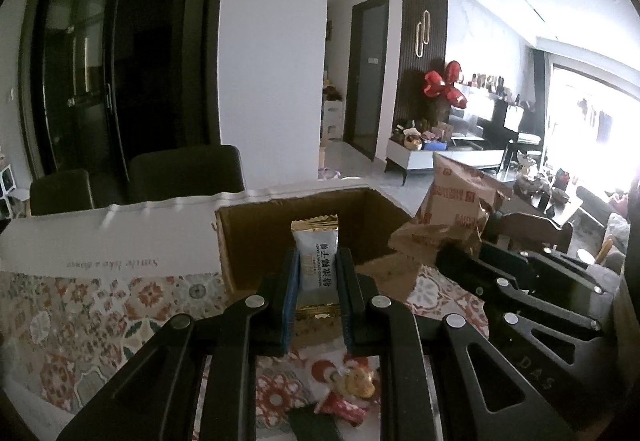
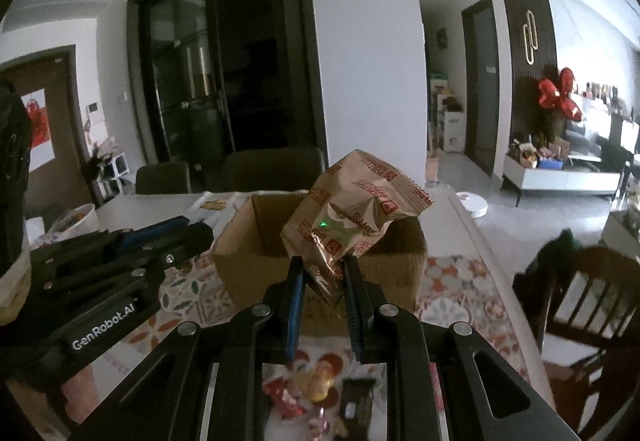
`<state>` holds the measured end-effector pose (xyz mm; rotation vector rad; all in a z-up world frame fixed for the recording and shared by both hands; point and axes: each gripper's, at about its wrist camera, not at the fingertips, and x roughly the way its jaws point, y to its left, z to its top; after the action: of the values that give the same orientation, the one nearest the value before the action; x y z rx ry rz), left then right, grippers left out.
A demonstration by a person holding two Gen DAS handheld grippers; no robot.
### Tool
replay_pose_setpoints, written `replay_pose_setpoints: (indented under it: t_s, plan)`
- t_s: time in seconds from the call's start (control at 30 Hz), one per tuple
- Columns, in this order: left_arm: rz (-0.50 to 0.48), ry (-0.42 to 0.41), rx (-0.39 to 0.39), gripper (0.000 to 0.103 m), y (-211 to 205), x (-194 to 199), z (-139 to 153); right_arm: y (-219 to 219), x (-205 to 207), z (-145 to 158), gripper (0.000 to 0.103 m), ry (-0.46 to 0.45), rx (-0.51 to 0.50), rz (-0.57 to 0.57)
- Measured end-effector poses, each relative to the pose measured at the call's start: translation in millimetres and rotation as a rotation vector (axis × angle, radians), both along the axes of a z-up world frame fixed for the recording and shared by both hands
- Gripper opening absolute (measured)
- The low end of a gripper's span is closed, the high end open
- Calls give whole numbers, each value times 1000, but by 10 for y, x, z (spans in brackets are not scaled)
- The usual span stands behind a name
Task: Organize snacks
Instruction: 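Carry snack bar into the box with left tool while right tool drops chip bag in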
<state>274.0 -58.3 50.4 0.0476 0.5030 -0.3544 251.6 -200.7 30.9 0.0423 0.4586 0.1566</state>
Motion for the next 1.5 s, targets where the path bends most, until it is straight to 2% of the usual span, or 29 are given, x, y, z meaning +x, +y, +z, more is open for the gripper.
replay_pose_setpoints:
  t_s: [0.17,0.37,0.7,0.77,0.8,0.83,0.9,0.93,0.97,1.03,1.17,1.37,1.5]
  plan:
    - [-5,27,9,19,0,271,60,57,243,90,20,9,-26,17]
    - [-19,92,-1,19,-36,618,87,36,602,53,20,68,-31,34]
    - [-12,200,24,20,-137,1141,-82,-80,1080,-78,20,170,-20,51]
    - [-4,214,29,24,-141,1197,-121,-92,1182,-112,21,201,-4,54]
    - [3,215,36,35,-154,1217,-139,-108,1206,-135,21,207,1,49]
    - [11,212,40,46,-159,1222,-144,-110,1231,-150,21,209,-3,44]
    - [23,202,42,49,-162,1219,-146,-123,1259,-178,21,219,-15,29]
    - [28,198,48,50,-166,1201,-149,-143,1261,-203,27,226,-13,21]
    - [29,196,49,50,-155,1201,-150,-145,1255,-208,39,228,-13,15]
    - [32,195,47,53,-136,1155,-157,-164,1218,-224,46,216,-21,-3]
    - [38,174,48,59,-73,1044,-132,-190,1110,-212,46,208,-4,-13]
    - [47,135,25,59,33,771,-45,-136,867,-106,46,156,-18,-12]
    - [47,106,-23,59,134,549,24,-81,661,-43,46,118,-32,-16]
